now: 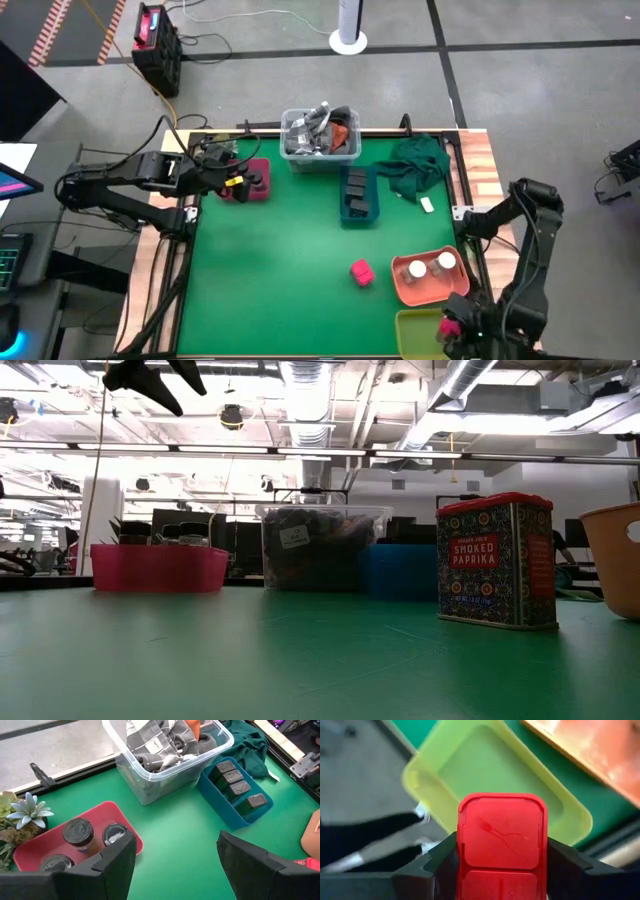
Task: Sort spices by type
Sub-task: Put the red seasoning can into the yellow bin
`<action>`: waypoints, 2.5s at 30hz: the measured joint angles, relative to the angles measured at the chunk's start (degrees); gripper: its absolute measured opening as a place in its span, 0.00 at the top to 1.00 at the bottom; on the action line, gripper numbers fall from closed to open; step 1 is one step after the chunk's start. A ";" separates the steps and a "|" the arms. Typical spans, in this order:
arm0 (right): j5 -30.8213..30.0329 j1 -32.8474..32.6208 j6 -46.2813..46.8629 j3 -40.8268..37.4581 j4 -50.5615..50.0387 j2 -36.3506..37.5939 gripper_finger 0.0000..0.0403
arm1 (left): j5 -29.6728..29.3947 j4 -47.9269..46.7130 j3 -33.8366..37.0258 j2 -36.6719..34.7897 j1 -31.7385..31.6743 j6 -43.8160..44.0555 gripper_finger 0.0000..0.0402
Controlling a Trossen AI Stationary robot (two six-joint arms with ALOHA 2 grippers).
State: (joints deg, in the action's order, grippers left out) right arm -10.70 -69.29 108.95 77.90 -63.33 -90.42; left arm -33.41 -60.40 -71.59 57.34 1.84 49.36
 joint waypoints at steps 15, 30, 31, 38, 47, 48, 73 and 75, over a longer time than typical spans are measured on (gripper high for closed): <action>-0.21 -0.88 16.66 -0.09 -3.56 -4.59 0.38 | -0.13 -0.11 0.00 -0.02 -0.01 -0.64 0.34; -0.84 -1.65 15.77 -0.43 -2.39 -10.37 0.38 | 0.02 -0.27 0.00 0.00 0.01 -0.93 0.34; -0.37 -1.64 15.69 -0.43 -2.36 -10.82 0.38 | 0.03 -0.31 0.00 0.00 0.01 -1.14 0.34; 0.07 -1.62 15.03 -0.45 -0.46 -11.81 0.37 | 0.75 -0.31 0.00 -0.02 0.01 -1.53 0.34; 0.58 -2.06 13.57 -0.43 0.59 -11.82 0.15 | 1.40 -0.31 0.00 0.00 0.01 -1.59 0.34; 0.95 -2.06 13.53 -0.43 0.59 -11.82 0.13 | 1.40 -0.31 0.00 0.00 0.01 -1.77 0.34; -1.12 24.29 -32.50 0.49 -14.00 8.03 0.04 | 4.66 -0.06 0.00 0.02 0.01 -0.17 0.34; -2.26 30.07 -40.00 0.49 -12.99 8.41 0.04 | 4.67 -0.04 0.00 0.02 0.01 0.40 0.34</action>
State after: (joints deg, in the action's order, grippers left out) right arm -12.96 -39.22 68.95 78.39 -76.32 -82.00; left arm -28.74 -60.45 -71.59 57.36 1.85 49.77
